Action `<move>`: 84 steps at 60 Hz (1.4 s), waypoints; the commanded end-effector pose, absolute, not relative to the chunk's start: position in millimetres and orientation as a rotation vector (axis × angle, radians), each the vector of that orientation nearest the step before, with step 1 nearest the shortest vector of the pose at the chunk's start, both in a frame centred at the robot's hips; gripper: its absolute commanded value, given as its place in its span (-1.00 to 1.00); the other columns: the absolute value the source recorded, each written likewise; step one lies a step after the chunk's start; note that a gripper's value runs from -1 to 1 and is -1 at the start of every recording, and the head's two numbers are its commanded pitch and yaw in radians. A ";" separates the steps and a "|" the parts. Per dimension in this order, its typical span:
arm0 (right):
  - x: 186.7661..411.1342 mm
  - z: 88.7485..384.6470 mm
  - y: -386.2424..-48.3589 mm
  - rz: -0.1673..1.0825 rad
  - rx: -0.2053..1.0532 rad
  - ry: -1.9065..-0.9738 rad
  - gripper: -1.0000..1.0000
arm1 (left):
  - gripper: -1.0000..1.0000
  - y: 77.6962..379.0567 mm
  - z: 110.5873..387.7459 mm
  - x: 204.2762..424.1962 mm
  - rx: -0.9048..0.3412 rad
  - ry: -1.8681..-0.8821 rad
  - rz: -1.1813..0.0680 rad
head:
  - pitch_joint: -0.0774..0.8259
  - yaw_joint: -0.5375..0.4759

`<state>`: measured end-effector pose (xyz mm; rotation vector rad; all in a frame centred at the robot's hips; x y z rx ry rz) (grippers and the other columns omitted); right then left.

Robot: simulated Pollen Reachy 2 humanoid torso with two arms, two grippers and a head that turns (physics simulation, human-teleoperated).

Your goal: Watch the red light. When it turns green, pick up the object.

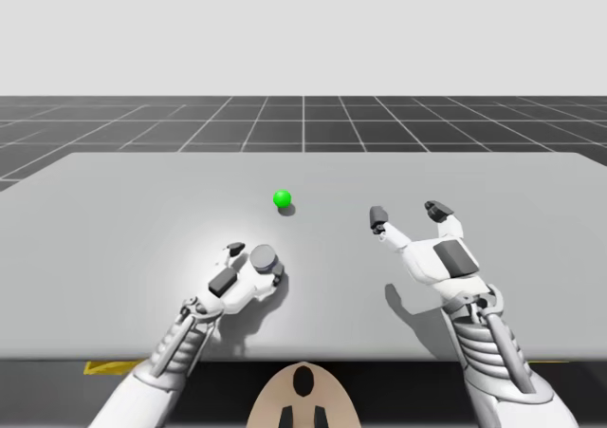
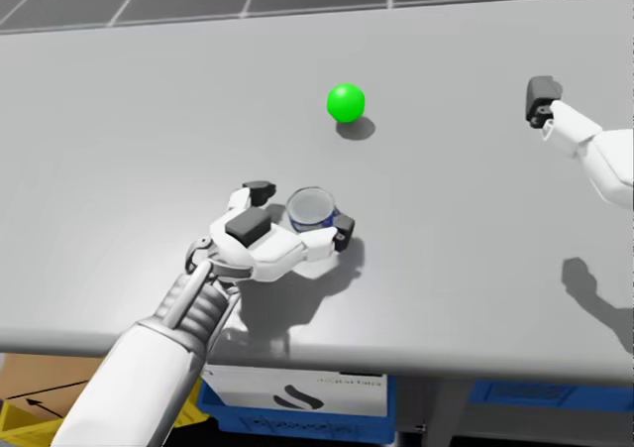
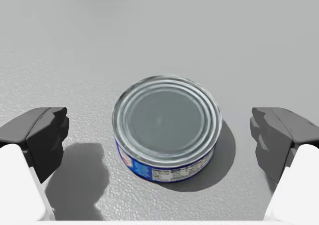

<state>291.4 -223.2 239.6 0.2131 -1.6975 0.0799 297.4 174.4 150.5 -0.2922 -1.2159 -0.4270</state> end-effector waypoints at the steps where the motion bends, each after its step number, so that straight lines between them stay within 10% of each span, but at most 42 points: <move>1: 290.6 239.2 -221.6 0.067 0.229 -1.695 -1.00 | -1.00 144.3 139.7 305.5 -0.347 -1.199 -0.385 | 0.73 0.36; 17: 289.9 240.7 -222.5 0.065 0.231 -1.700 -1.00 | -0.85 137.9 130.6 306.8 -0.321 -1.168 -0.395 | 0.73 0.35; 23: 289.8 241.1 -222.8 0.064 0.231 -1.702 -1.00 | 0.90 139.3 127.7 305.9 -0.305 -1.168 -0.394 | 0.73 0.35; 44: 289.1 242.5 -223.3 0.064 0.232 -1.706 -1.00 | 0.95 140.1 126.2 305.4 -0.308 -1.161 -0.394 | 0.63 0.35; 66: 290.4 242.8 -226.2 0.047 0.233 -1.703 -1.00 | 0.93 141.5 125.2 305.9 -0.316 -1.157 -0.397 | 0.01 0.35; 84: 290.3 243.1 -227.4 0.042 0.270 -1.683 -1.00 | 0.97 144.2 143.6 306.3 -0.312 -1.182 -0.353 | -0.13 0.36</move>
